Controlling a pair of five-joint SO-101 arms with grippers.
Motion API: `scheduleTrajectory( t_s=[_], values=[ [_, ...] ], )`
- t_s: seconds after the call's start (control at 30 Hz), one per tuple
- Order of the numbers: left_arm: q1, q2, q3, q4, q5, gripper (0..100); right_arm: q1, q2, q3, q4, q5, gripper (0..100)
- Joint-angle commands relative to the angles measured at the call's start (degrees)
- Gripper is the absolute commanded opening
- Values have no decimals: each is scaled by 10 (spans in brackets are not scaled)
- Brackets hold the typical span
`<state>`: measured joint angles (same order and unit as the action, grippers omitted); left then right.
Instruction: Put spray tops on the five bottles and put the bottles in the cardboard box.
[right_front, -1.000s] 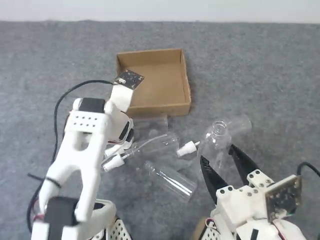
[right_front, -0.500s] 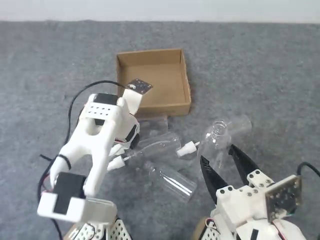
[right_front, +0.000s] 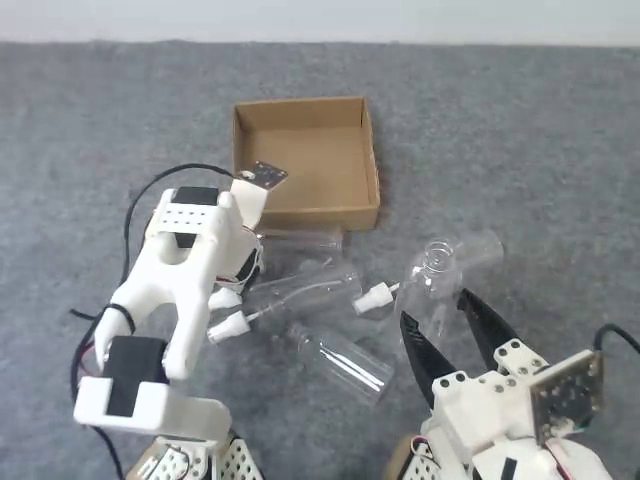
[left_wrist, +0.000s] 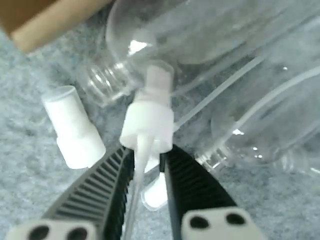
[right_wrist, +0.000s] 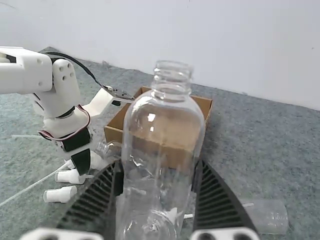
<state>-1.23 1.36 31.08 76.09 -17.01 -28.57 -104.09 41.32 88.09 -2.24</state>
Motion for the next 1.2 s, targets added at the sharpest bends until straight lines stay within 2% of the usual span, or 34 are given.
scheduleTrajectory(
  t_s=[0.0, 0.47, 0.63, 0.77, 1.0, 1.17],
  values=[
    [-3, -7, -29, 4, -7, 51, -5, 0, -2, 1, 10, 27],
    [-18, -164, -46, 114, -10, 56, -5, 0, -2, 1, 10, 27],
    [-75, -165, -46, 110, -12, 126, -5, -1, -2, 2, 10, 27],
    [-107, -156, -47, 110, -57, 160, -5, -1, -2, 2, 10, 27],
    [-88, -150, -50, 106, -99, 160, -5, -1, -2, 2, 10, 27],
    [-61, -149, -35, 53, -132, 159, -5, -1, -2, 2, 10, 27]
  ],
)
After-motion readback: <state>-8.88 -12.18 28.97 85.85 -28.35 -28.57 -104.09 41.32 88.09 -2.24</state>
